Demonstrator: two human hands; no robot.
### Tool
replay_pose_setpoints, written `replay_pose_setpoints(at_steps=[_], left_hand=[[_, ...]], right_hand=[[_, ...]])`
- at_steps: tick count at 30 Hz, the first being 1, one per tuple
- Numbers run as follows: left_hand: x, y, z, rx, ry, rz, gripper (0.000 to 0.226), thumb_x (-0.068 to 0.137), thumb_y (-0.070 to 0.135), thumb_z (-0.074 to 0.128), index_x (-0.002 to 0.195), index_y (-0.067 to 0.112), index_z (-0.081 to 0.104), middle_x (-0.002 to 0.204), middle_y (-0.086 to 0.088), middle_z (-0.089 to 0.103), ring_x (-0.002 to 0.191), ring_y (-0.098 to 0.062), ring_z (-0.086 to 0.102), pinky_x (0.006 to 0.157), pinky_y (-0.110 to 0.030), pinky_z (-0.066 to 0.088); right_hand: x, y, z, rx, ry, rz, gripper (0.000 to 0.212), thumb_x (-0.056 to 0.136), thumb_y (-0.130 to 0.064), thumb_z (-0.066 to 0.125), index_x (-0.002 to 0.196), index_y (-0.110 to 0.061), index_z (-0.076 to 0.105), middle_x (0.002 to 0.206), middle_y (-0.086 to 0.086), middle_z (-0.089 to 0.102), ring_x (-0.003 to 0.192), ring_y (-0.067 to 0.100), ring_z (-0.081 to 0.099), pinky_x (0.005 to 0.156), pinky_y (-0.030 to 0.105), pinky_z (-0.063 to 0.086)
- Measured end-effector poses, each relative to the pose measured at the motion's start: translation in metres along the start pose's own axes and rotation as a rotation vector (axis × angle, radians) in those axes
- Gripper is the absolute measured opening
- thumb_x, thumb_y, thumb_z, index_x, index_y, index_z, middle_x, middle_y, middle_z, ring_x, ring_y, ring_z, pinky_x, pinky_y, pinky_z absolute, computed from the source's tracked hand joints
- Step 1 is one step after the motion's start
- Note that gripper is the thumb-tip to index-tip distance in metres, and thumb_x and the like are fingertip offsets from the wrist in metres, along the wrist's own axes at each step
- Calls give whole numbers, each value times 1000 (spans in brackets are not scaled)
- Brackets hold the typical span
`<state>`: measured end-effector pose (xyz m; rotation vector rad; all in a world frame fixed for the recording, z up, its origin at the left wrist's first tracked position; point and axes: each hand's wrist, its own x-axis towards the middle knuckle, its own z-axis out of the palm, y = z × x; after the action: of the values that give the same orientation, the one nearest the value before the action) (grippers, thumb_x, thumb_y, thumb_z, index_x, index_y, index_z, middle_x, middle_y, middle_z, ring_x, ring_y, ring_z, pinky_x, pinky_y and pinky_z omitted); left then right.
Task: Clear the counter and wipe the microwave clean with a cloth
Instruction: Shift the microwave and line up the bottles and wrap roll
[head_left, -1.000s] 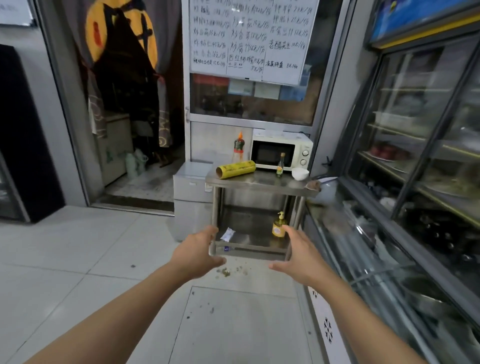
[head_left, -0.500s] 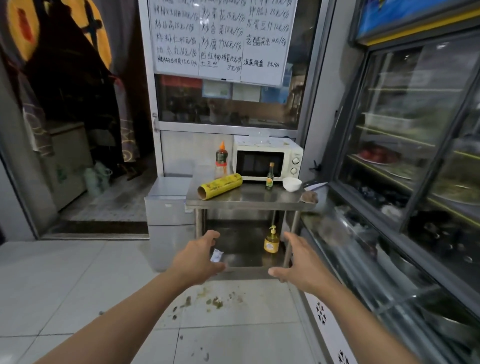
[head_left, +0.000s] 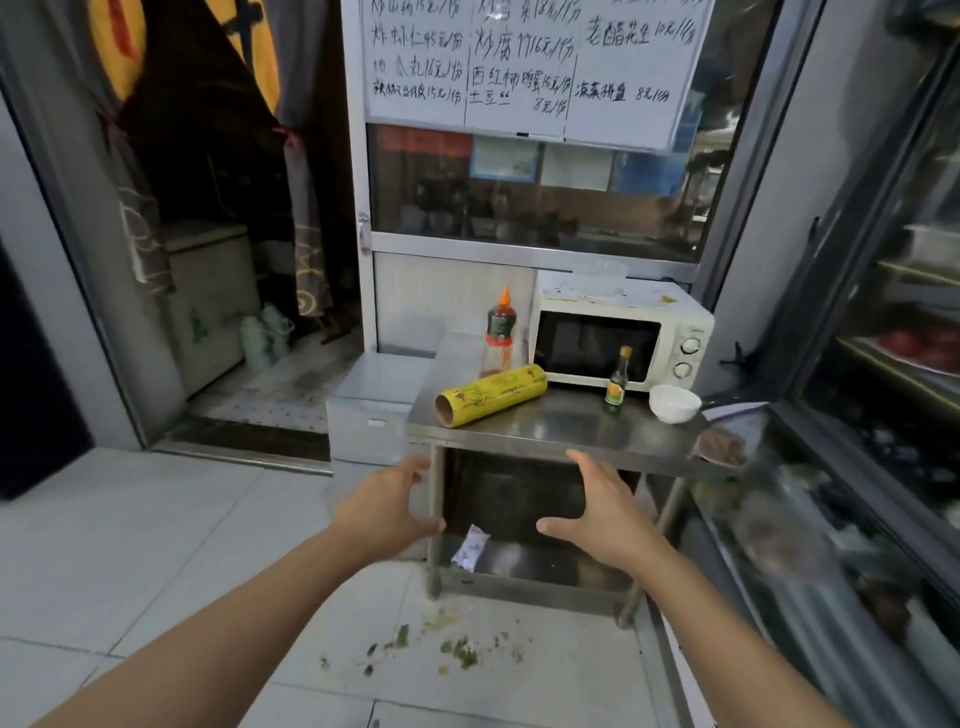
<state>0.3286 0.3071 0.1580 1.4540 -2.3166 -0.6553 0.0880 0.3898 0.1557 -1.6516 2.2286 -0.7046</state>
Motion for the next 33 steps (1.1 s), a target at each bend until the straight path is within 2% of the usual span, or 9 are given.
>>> replay_pose_setpoints(at_steps=[10, 16, 22, 25, 28, 33], left_hand=[[109, -78, -19, 26, -5, -28, 71, 75, 38, 73, 135, 26, 36, 133, 2, 53, 118, -18, 52, 95, -34, 46], [190, -142, -40, 7, -87, 58, 70, 75, 40, 73, 134, 29, 37, 130, 2, 53, 114, -17, 54, 93, -31, 47], [258, -189, -58, 11, -195, 131, 70, 76, 37, 72, 136, 29, 36, 132, 4, 52, 114, -17, 54, 94, -34, 48], [287, -205, -58, 14, -252, 170, 65, 78, 36, 71, 133, 27, 38, 131, 0, 53, 114, -19, 54, 95, -38, 48], [318, -213, -54, 3, -287, 202, 62, 78, 34, 71, 131, 25, 40, 128, 0, 55, 111, -19, 56, 93, -35, 49], [378, -219, -35, 26, -352, 252, 68, 79, 31, 71, 137, 23, 37, 132, -2, 52, 114, -21, 54, 96, -35, 46]], right_hand=[[123, -40, 62, -2, -78, -37, 99, 69, -46, 77, 146, -26, 18, 153, -1, 24, 139, 17, 26, 110, 35, 30], [187, -84, 104, -2, -14, 54, 99, 68, -45, 78, 146, -28, 19, 152, -3, 23, 136, 18, 31, 105, 33, 34], [233, -120, 136, 1, 21, 152, 97, 68, -43, 79, 145, -28, 21, 152, -1, 24, 137, 19, 31, 108, 37, 34], [252, -124, 149, 4, 6, 216, 98, 69, -40, 79, 146, -27, 20, 153, 0, 23, 138, 21, 28, 111, 40, 33], [277, -121, 159, 15, 15, 274, 98, 69, -39, 79, 146, -27, 19, 153, 0, 21, 139, 22, 28, 111, 42, 32], [328, -102, 180, 40, 56, 310, 99, 68, -38, 80, 146, -25, 20, 150, 0, 24, 136, 20, 31, 109, 36, 32]])
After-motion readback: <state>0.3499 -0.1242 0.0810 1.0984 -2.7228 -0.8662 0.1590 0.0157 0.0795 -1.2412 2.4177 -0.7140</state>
